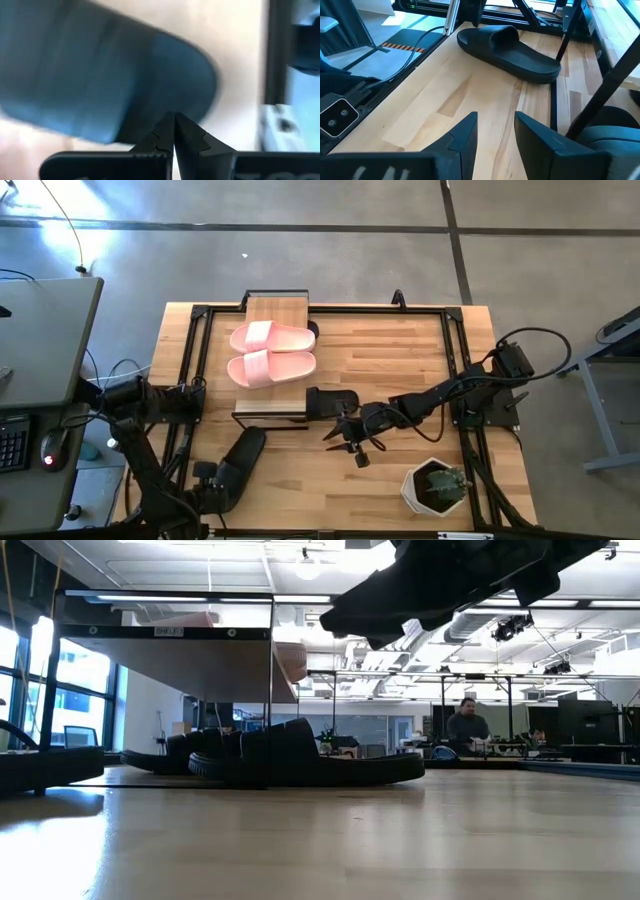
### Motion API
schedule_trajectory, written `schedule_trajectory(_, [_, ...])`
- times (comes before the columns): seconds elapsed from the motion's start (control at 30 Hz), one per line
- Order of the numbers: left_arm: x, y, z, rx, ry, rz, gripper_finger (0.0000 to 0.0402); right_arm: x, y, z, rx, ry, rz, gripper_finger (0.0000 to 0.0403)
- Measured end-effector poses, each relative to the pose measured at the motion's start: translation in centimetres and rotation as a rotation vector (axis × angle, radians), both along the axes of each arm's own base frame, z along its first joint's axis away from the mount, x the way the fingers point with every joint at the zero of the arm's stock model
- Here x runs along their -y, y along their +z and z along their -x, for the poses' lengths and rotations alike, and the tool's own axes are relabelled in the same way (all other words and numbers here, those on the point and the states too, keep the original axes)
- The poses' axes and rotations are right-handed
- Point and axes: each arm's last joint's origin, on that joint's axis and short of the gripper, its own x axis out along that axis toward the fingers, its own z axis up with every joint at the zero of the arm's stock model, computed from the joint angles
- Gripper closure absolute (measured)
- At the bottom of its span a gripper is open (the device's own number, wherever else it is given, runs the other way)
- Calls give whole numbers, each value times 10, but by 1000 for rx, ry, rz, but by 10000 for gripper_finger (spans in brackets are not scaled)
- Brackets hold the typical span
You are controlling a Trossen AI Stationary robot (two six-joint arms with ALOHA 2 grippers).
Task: Pick and place slides into the shelf
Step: Put the black slide under the shelf
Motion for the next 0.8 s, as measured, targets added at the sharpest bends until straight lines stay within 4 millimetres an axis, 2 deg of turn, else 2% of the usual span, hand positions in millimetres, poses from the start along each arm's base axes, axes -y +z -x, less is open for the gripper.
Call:
schedule_trajectory(0.23, [1,-3,3,5,11,-86,402,0,0,0,0,0,0,284])
schedule_trajectory(0.4, [18,6,-5,-24,-37,-149,402,0,0,0,-3,-5,-7,284])
schedule_trajectory(0.57, [30,14,-14,-37,-74,-326,402,0,0,0,-5,-8,-14,284])
schedule_trajectory(0.8, [47,-6,-21,-139,-168,-371,398,0,0,0,-5,-8,-14,284])
